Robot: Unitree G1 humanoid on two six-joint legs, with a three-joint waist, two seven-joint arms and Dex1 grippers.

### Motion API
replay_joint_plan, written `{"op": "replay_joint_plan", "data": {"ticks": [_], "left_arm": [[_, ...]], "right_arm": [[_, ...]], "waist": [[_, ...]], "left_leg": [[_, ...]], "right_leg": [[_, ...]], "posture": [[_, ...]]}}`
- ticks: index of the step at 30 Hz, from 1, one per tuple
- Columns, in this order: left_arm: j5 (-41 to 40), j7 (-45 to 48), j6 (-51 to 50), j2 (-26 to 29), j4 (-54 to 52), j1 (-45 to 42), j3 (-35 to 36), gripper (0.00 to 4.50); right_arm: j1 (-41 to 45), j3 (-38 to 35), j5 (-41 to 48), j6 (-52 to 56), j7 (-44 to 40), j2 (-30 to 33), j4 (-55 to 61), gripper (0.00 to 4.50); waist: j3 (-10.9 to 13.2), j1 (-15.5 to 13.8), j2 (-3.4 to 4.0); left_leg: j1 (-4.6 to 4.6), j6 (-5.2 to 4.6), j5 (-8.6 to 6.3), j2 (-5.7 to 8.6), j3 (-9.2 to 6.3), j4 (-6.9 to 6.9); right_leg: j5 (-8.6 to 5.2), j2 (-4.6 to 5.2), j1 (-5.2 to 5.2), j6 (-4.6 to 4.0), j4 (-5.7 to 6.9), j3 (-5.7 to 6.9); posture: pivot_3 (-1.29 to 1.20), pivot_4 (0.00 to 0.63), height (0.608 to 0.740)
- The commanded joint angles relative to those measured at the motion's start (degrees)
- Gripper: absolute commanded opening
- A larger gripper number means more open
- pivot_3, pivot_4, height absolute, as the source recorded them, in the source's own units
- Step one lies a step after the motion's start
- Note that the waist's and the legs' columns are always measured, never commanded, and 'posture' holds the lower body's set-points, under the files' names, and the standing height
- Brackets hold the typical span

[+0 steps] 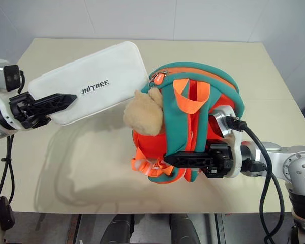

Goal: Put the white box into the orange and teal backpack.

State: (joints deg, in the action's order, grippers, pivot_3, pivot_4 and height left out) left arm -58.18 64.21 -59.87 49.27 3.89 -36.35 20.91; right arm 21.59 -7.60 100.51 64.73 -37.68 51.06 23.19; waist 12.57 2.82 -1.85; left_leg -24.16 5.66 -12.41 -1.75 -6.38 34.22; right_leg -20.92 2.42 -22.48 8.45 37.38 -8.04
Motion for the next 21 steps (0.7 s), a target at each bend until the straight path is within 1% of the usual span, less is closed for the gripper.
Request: {"op": "replay_joint_plan", "data": {"ticks": [1, 8, 12, 17, 21], "left_arm": [[4.39, 4.77, 4.16, 1.40, 0.92, -1.54, -4.91, 1.25], [15.26, 12.24, 14.11, 3.40, 6.15, -3.56, -13.15, 1.25], [17.99, 15.85, 16.45, 3.20, 9.63, -7.20, -15.45, 1.25], [21.36, 22.21, 17.96, 1.35, 13.42, -15.76, -20.61, 1.25], [22.42, 27.16, 18.02, -2.29, 15.86, -22.78, -24.26, 1.25]], "right_arm": [[-0.47, -0.90, 0.55, -1.81, 0.75, -0.85, 2.27, 0.13], [-1.42, -1.23, 0.10, -3.19, 1.94, -1.33, 3.07, 0.13], [-1.75, -1.20, -0.39, -3.64, 2.11, -1.41, 3.28, 0.13], [-1.53, -0.90, -1.55, -3.93, 1.91, -1.75, 3.06, 0.13], [-1.17, -0.53, -2.43, -4.02, 1.52, -2.09, 2.80, 0.13]], "waist": [[0.00, -0.05, 0.00], [0.00, -0.24, 0.00], [0.00, -0.55, 0.00], [0.00, -0.99, 0.00], [0.00, -1.26, 0.00]], "left_leg": [[0.00, 0.00, 0.00, 0.00, 0.00, -0.01], [0.01, 0.00, 0.01, 0.00, 0.00, 0.01], [0.00, 0.00, 0.01, 0.00, 0.00, 0.03], [0.00, -0.01, 0.01, 0.00, -0.01, 0.04], [-0.03, -0.01, 0.01, 0.00, -0.02, 0.05]], "right_leg": [[0.00, 0.00, 0.00, 0.00, 0.00, 0.00], [0.00, -0.02, 0.00, 0.00, 0.04, 0.00], [0.00, -0.02, 0.00, 0.00, 0.05, 0.00], [0.00, -0.04, 0.00, 0.00, 0.07, 0.00], [0.00, -0.05, 0.00, 0.00, 0.07, 0.01]], "posture": [[0.00, 0.150, 0.740], [0.00, 0.150, 0.740], [0.00, 0.150, 0.740], [0.00, 0.150, 0.740], [0.00, 0.150, 0.740]]}}
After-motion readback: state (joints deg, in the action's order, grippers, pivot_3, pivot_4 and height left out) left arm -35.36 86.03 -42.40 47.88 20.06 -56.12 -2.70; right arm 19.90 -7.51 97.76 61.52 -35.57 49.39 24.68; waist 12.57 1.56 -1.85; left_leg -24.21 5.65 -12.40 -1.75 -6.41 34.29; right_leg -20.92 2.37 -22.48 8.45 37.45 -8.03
